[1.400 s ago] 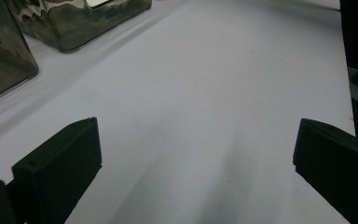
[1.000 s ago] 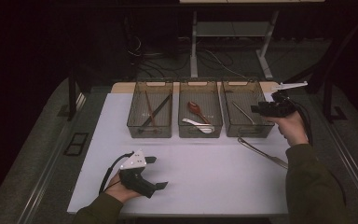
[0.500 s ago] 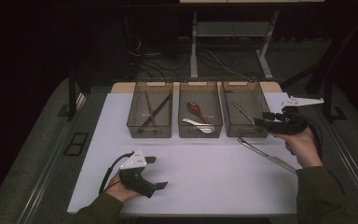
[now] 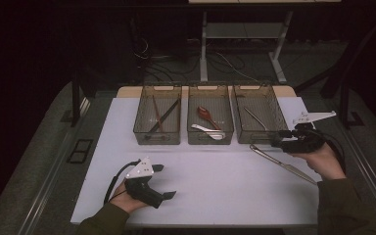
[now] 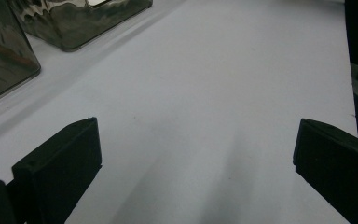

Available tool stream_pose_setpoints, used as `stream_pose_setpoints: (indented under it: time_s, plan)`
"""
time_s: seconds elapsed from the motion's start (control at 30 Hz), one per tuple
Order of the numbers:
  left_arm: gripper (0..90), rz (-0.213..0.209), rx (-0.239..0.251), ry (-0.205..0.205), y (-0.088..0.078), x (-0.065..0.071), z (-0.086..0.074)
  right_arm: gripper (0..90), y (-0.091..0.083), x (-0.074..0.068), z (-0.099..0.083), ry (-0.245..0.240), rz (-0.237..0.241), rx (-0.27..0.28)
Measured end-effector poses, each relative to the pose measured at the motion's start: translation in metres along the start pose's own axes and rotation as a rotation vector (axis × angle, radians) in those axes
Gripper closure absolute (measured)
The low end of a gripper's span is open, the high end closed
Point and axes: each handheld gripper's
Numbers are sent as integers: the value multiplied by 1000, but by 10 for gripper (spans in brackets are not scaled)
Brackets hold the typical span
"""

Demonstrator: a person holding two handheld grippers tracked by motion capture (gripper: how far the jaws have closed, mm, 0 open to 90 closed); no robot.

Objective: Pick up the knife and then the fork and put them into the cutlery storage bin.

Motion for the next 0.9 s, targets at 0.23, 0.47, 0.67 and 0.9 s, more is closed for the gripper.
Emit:
stream_pose_setpoints:
  time_s: [0.23,0.47,0.67,0.9]
  plan:
    - [7,0,-1,-2,1,0,0,415,5,4,-3,-4,10,-132]
    - [7,3,-2,-9,1,-1,-1,440,14,6,-7,-57,19,-294]
    - [7,0,-4,-7,2,-2,-1,512,27,9,-8,-90,57,-439]
    - [7,-2,-1,-4,2,-1,-1,597,44,13,0,-102,67,-567]
Point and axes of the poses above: each handheld gripper's, and its own axes: y roughly forward along the jaws, z roughly out of its top, x roughly to its right, and after that the axes turned 10 degrees about z, right-handed
